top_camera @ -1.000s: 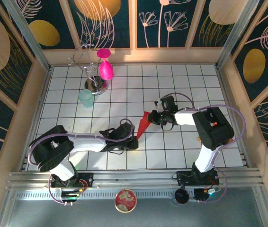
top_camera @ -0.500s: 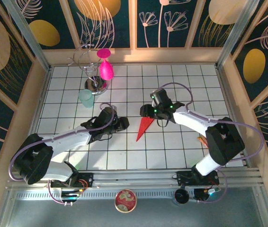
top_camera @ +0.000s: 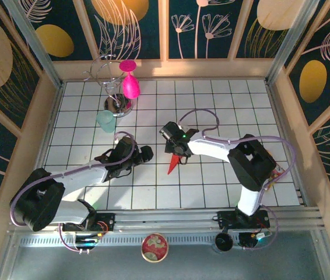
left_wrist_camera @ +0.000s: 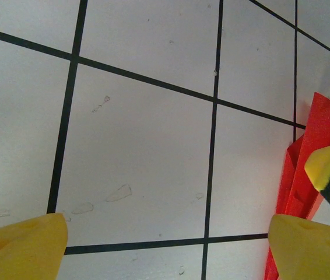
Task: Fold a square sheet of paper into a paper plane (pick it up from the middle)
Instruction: Move the paper plane to the top-center of the table.
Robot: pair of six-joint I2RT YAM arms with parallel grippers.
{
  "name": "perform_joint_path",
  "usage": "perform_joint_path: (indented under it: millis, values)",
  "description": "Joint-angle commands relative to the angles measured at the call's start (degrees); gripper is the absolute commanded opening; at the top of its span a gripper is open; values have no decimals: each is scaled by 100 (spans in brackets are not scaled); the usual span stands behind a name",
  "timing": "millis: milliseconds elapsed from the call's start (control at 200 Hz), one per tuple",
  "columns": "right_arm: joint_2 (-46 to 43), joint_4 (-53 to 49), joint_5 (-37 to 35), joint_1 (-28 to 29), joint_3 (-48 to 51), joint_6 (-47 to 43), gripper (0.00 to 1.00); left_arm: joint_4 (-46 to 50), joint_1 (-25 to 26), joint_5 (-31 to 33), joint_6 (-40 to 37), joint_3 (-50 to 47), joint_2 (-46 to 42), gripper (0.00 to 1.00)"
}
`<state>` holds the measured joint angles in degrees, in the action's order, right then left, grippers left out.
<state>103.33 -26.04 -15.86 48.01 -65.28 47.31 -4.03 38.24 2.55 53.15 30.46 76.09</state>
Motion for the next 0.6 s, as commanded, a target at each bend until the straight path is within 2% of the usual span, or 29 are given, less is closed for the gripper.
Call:
perform_joint_path:
  millis: [0,596]
  values:
    - [39,-546,-668,50,-171,434,61,-132,-44,151,-110,-122,-164,89]
    - [-270,-732,-931,86,47,773,30,-212,-45,95,-62,-163,-117,91]
